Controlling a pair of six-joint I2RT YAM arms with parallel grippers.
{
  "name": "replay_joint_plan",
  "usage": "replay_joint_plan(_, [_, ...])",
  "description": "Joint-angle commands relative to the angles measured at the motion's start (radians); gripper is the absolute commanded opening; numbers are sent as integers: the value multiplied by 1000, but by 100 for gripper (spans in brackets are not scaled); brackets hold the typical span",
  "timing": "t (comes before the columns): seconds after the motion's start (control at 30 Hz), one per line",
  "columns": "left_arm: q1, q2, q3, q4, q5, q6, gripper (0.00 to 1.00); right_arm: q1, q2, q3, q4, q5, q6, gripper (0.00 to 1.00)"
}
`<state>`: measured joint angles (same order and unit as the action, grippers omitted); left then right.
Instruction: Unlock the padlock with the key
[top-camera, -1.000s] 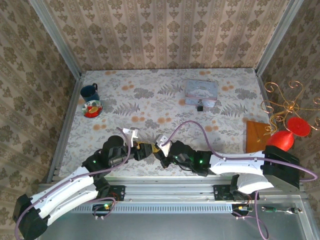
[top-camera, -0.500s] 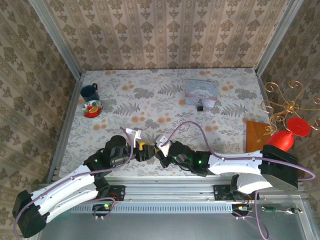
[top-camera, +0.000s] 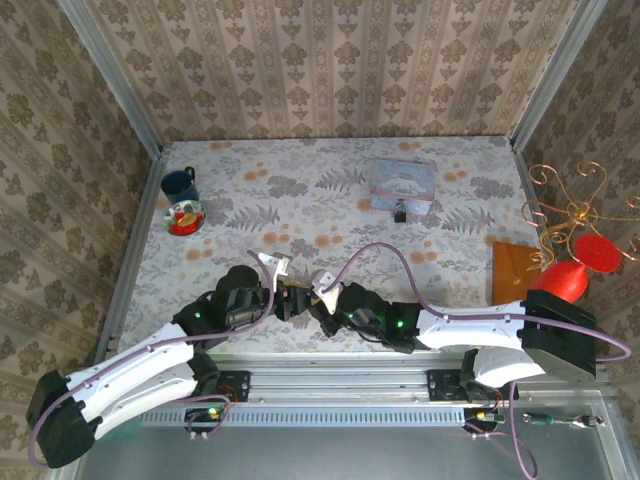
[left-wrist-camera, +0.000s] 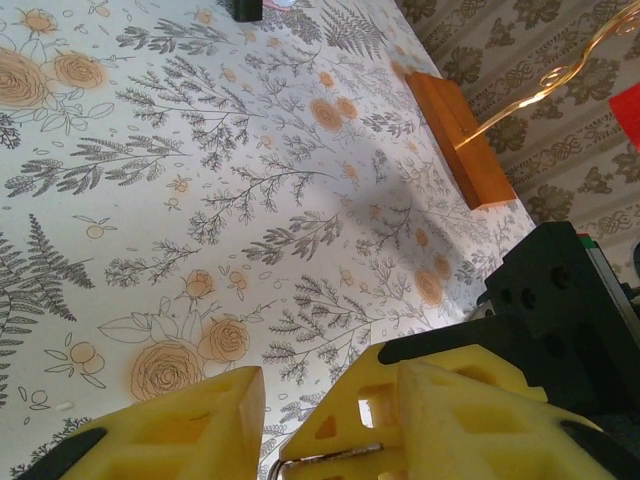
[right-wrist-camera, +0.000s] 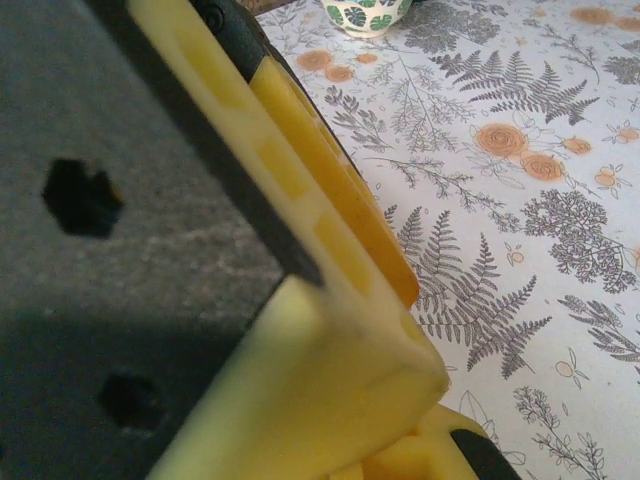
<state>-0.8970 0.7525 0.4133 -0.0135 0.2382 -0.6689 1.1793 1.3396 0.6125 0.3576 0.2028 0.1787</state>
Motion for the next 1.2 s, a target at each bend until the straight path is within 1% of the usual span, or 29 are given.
replay_joint_plan(0.0, [-8,-3,12,-48,-26,28,38,2,-50,3,85,-10,32,0])
replay_joint_plan(0.27, [-6,-35,4,-64,-55,31,33,-27,-80,-26,110,-46,73,0])
replay_joint_plan(0.6, [-6,-36,-1,-62,-78,25,18,-35,-100,-49,126,-42,95,0])
replay_joint_plan(0.83, [-6,-48,-18,-16,-92,1,10,-41,-89,-47,144,-54,124,0])
replay_joint_plan(1.07, [-6,-69,-25,8,-135,-31,0,-52,-82,-46,135,-57,147,0])
replay_joint_plan(1.17, [-5,-80,-39,39,-165,-67,0,-72,-85,-48,141,-84,181,0])
